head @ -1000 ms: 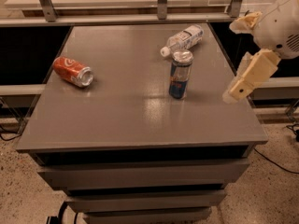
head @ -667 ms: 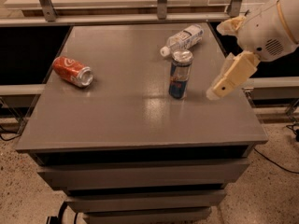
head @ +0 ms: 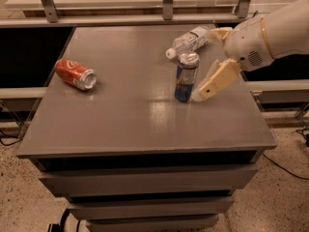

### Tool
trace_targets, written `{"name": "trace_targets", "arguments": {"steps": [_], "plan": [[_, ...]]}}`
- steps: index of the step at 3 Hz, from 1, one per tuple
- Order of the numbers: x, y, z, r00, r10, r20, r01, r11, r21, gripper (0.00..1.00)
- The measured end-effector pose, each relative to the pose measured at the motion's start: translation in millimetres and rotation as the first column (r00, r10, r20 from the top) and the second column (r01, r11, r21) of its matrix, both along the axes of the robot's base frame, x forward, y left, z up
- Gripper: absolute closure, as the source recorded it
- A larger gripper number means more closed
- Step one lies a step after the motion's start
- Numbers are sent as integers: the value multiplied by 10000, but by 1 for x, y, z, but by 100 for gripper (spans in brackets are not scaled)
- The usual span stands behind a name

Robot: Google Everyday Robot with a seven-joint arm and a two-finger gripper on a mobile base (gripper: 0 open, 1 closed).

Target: Pick redbull can

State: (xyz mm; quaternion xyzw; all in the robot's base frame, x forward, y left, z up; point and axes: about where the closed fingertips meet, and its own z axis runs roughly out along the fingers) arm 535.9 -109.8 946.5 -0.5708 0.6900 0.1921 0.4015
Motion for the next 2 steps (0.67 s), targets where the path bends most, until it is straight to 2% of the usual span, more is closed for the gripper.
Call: {"name": "trace_targets", "arguments": {"steps": [1,2], "plan": [[7,16,-12,9994,331,138,-339,9972,666,0],[10,27,-28,9971,762,72,-765,9860,1482,0]]}}
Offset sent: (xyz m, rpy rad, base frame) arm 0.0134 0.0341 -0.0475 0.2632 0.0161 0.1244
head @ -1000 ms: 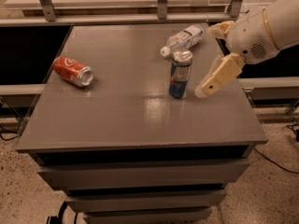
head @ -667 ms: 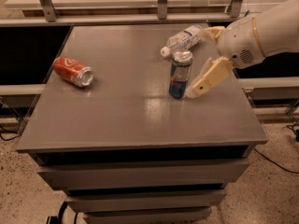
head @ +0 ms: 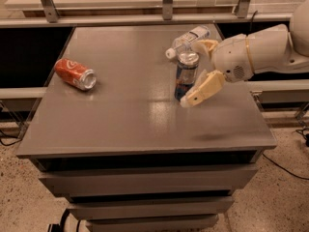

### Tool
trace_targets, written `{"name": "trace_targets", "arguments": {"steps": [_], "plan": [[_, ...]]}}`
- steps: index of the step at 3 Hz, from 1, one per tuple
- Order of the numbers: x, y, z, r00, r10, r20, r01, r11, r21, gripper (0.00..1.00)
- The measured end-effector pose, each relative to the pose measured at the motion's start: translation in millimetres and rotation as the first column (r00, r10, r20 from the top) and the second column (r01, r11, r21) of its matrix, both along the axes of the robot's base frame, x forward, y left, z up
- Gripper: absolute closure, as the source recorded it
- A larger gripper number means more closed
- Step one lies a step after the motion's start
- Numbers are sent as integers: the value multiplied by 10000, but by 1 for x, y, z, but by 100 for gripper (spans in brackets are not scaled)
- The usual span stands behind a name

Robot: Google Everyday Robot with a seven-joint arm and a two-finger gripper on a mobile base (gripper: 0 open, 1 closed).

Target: Pick redbull can

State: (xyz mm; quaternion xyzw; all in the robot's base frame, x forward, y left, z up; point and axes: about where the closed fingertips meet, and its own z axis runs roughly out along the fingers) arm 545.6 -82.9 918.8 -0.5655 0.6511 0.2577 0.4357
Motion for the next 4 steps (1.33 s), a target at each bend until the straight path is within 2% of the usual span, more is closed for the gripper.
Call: {"name": "trace_targets", "arguments": {"steps": [1,2,4], "plan": [[3,10,-16,9989,388,-251,-373,9977,572,0],[6,18,-29,9964,656,-532,-608,9943,876,19],[11,21,-34,9918,938,-872,-813,9872,1369,65]]}}
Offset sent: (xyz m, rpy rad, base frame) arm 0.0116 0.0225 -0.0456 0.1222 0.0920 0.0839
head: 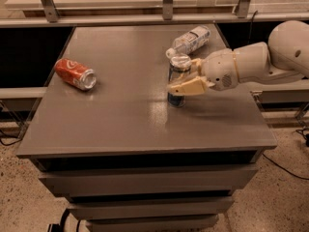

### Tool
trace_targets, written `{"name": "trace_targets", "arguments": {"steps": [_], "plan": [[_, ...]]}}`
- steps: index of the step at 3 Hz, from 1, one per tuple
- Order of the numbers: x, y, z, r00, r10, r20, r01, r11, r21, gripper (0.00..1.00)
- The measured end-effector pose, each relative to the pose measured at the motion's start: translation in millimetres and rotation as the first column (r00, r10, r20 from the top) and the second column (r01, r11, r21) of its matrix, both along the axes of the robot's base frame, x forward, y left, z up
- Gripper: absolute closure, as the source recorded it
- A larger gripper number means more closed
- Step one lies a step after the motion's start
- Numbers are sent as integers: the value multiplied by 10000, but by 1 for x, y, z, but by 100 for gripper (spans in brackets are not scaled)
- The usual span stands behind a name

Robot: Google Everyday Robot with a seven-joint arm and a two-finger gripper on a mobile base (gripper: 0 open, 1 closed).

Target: Pick redbull can

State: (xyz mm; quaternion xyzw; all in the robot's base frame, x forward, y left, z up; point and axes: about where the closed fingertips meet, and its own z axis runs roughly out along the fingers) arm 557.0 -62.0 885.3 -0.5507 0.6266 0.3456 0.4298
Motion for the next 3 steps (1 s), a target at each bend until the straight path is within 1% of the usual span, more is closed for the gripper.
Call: {"name": "trace_targets", "arguments": {"steps": [1,2,3], "plan": [[-6,-6,24,9996,241,157,-246,9991,352,88],[-28,-30,86,9947,603,828,-675,9940,862,100],[-29,-31,89,9942,635,868,-711,9936,875,100]]}}
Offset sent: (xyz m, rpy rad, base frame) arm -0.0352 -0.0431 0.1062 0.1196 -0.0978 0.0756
